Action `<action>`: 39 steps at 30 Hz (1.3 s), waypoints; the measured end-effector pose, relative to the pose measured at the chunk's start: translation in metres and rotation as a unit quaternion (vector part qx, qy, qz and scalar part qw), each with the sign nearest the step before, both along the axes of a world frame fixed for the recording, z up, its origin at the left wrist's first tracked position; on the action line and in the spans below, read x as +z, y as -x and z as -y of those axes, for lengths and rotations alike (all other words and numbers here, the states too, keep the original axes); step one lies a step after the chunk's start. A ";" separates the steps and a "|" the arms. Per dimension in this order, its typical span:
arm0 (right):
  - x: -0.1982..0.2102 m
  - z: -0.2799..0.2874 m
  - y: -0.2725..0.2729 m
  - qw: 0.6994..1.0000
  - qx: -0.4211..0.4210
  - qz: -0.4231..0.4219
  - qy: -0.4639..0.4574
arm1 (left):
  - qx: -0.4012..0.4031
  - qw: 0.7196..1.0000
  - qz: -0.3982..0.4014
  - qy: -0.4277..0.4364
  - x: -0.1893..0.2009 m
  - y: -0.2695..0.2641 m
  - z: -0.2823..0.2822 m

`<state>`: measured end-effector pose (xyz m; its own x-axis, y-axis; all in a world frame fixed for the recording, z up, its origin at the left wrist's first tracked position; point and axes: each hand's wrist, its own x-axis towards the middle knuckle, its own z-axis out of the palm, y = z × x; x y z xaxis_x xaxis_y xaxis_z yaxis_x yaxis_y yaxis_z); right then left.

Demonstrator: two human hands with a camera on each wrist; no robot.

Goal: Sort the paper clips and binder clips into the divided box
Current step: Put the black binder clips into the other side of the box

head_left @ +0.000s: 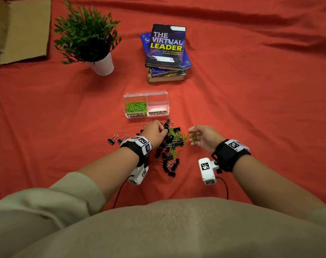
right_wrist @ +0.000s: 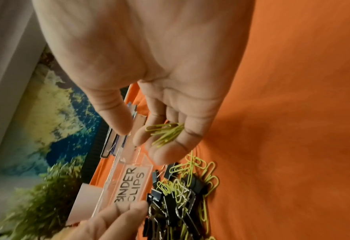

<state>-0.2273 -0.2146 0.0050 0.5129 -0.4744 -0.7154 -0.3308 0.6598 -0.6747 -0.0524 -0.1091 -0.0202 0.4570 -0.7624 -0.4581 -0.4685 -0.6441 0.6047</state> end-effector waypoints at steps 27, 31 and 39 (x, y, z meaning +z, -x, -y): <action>-0.027 -0.023 -0.037 0.789 0.351 -0.311 0.396 | -0.091 0.981 0.154 -0.072 -0.004 0.000 -0.016; -0.034 -0.032 -0.034 0.777 0.355 -0.281 0.437 | -0.104 0.979 0.157 -0.079 -0.008 -0.009 -0.021; -0.033 -0.037 -0.027 0.768 0.367 -0.247 0.463 | -0.092 0.972 0.196 -0.088 -0.007 -0.031 -0.048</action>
<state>-0.2001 -0.1773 -0.0279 0.6592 -0.6098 -0.4400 -0.7515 -0.5135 -0.4143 -0.0218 -0.0608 -0.0275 0.4867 -0.7735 -0.4061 -0.7574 -0.6052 0.2451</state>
